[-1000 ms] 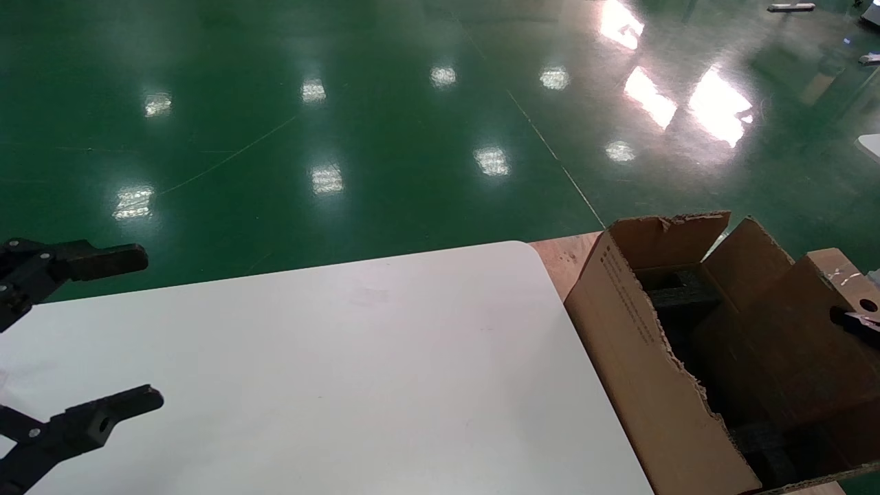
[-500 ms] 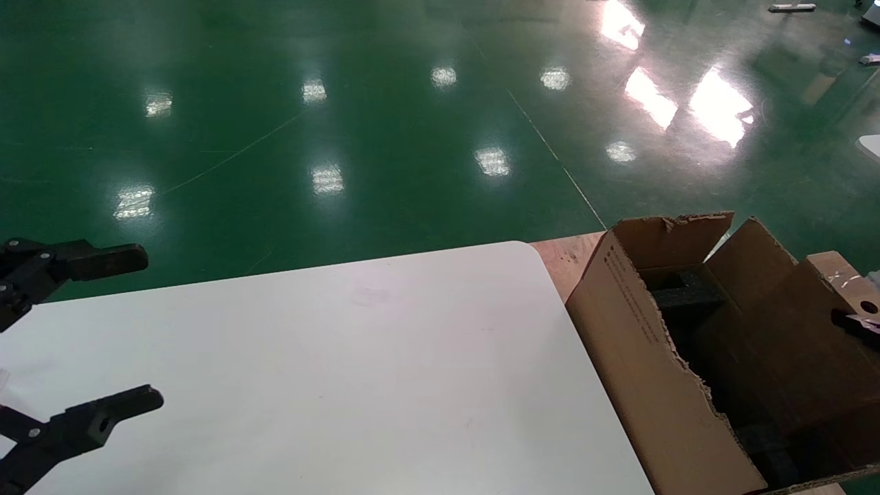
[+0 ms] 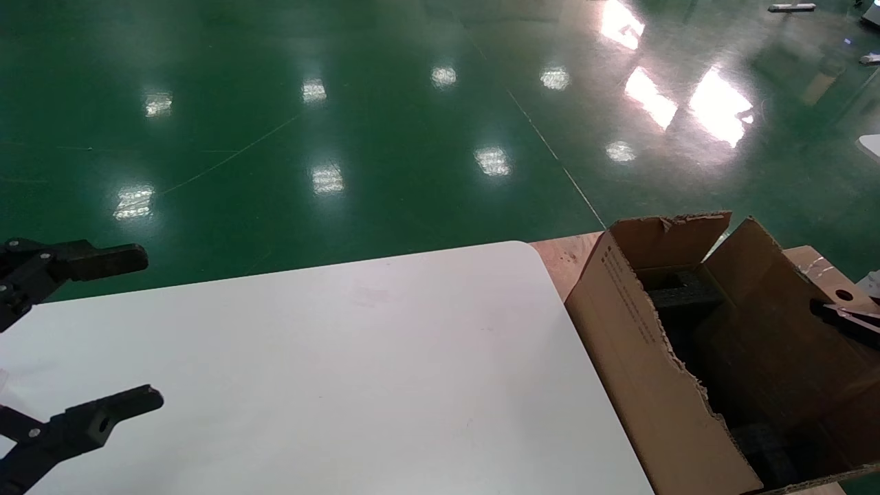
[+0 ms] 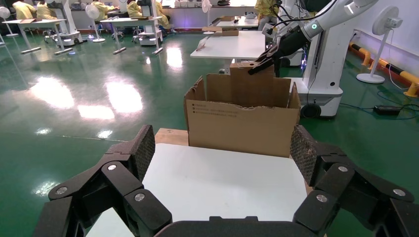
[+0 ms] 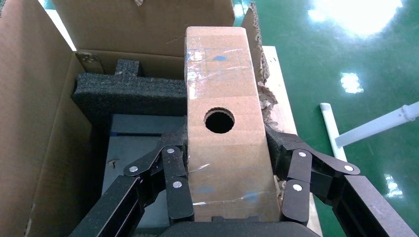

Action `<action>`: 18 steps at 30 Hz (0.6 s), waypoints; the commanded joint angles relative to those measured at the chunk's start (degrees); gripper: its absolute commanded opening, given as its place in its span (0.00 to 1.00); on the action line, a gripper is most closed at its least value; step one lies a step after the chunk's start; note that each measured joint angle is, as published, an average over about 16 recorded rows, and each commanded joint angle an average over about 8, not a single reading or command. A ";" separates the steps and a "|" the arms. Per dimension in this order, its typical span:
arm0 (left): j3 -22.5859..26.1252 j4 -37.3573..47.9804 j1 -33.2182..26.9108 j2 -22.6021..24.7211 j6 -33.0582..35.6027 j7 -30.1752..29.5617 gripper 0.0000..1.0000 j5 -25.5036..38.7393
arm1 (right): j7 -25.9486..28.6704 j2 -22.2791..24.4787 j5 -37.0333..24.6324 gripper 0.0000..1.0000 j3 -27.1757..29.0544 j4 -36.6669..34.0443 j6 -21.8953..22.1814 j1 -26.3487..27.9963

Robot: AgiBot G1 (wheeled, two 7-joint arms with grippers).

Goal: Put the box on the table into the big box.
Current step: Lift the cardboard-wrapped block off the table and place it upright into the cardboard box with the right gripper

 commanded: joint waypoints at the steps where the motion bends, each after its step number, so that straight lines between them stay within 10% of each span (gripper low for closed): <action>1: 0.00 0.00 0.00 0.00 0.00 0.00 1.00 0.00 | -0.55 -0.28 0.58 0.00 -0.40 -0.55 -0.07 0.28; 18: 0.00 0.00 0.00 0.00 0.00 0.00 1.00 0.00 | -4.82 -4.34 6.17 0.00 -1.75 -3.47 -1.91 2.06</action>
